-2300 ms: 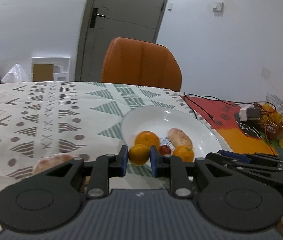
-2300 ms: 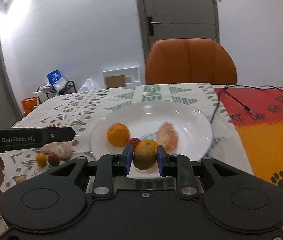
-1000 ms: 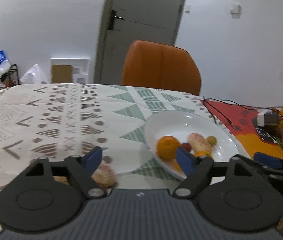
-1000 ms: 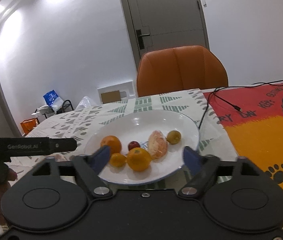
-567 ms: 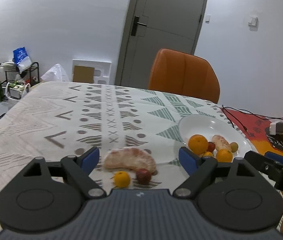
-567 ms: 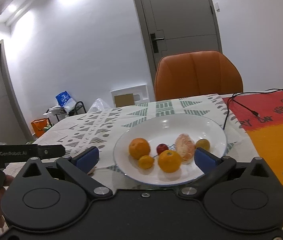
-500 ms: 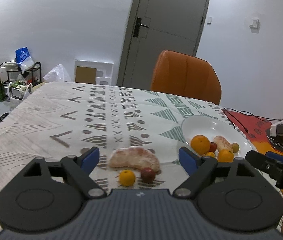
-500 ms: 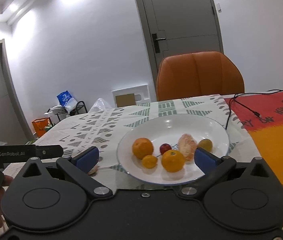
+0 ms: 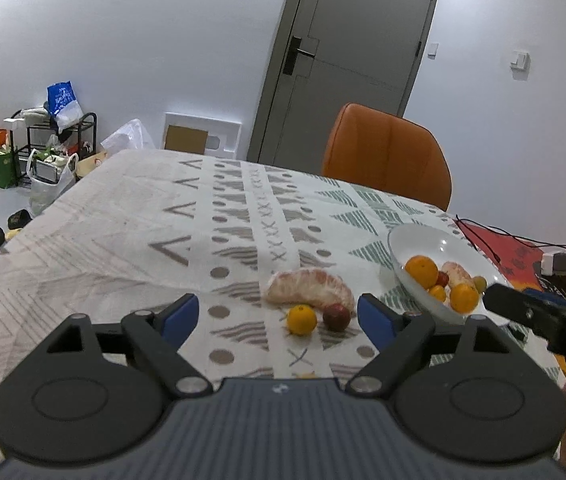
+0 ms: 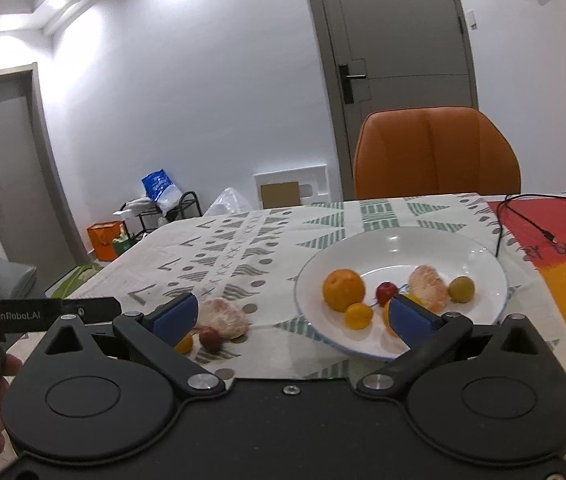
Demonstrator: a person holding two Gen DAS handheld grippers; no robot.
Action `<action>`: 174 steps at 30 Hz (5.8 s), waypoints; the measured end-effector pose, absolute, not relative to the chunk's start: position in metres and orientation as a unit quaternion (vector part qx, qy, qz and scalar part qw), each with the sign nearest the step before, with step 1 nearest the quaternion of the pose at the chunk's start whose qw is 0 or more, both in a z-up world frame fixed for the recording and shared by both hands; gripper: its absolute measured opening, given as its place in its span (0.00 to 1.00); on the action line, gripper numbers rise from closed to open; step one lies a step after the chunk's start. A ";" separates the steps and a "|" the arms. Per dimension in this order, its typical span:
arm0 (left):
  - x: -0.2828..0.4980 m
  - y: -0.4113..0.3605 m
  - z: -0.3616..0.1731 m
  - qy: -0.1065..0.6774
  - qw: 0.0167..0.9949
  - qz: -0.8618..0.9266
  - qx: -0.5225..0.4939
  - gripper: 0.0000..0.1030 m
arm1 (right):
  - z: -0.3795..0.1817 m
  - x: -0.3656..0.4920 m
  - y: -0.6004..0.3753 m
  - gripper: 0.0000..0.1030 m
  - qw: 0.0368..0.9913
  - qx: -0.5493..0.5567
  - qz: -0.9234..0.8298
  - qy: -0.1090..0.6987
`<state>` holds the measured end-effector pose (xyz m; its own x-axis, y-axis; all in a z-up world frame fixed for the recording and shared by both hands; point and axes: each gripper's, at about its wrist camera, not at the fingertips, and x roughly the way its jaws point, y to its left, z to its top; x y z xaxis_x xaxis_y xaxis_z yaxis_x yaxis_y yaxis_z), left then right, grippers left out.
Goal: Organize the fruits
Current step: 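Move both open tools from the plate back to the remaining fruit, then grasp a yellow-green fruit with the left tool while the right tool grasps a red plum, then carry the yellow-green fruit and red plum onto the plate and open both tools, then move both tools back to the last small orange and pomelo segment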
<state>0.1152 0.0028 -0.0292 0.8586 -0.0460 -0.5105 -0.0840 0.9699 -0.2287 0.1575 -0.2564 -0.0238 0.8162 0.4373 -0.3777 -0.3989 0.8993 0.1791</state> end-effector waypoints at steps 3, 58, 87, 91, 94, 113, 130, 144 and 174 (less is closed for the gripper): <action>0.112 0.003 -0.034 0.270 0.955 0.006 -0.125 0.82 | -0.024 0.157 -0.250 1.00 0.950 0.045 0.226 0.212; 0.131 0.045 -0.065 0.294 0.941 0.022 -0.166 0.25 | -0.062 0.196 -0.172 0.45 0.912 -0.020 0.276 0.303; 0.151 -0.014 -0.037 0.266 0.954 -0.046 -0.134 0.25 | -0.038 0.187 -0.237 0.17 0.936 0.023 0.227 0.267; 0.158 -0.029 -0.036 0.265 0.954 -0.061 -0.126 0.25 | -0.037 0.189 -0.258 0.17 0.942 0.031 0.206 0.262; 0.161 -0.040 -0.035 0.265 0.954 -0.071 -0.121 0.25 | -0.037 0.191 -0.269 0.17 0.945 0.037 0.194 0.261; 0.183 -0.096 -0.032 0.269 0.951 -0.123 -0.095 0.25 | -0.042 0.198 -0.323 0.25 0.958 0.070 0.126 0.249; 0.208 -0.137 -0.034 0.275 0.945 -0.161 -0.075 0.25 | -0.047 0.190 -0.332 0.33 0.952 0.075 0.136 0.263; 0.202 -0.103 -0.028 0.281 0.948 -0.111 -0.095 0.60 | -0.049 0.189 -0.326 0.46 0.949 0.078 0.149 0.267; 0.162 -0.011 -0.039 0.298 0.949 -0.019 -0.098 0.83 | -0.042 0.175 -0.269 0.88 0.937 0.049 0.222 0.266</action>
<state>0.1623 -0.0108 -0.0392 0.8215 -0.0945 -0.5624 -0.0229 0.9799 -0.1981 0.1751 -0.2685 -0.0416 0.7599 0.4414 -0.4772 -0.3886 0.8970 0.2108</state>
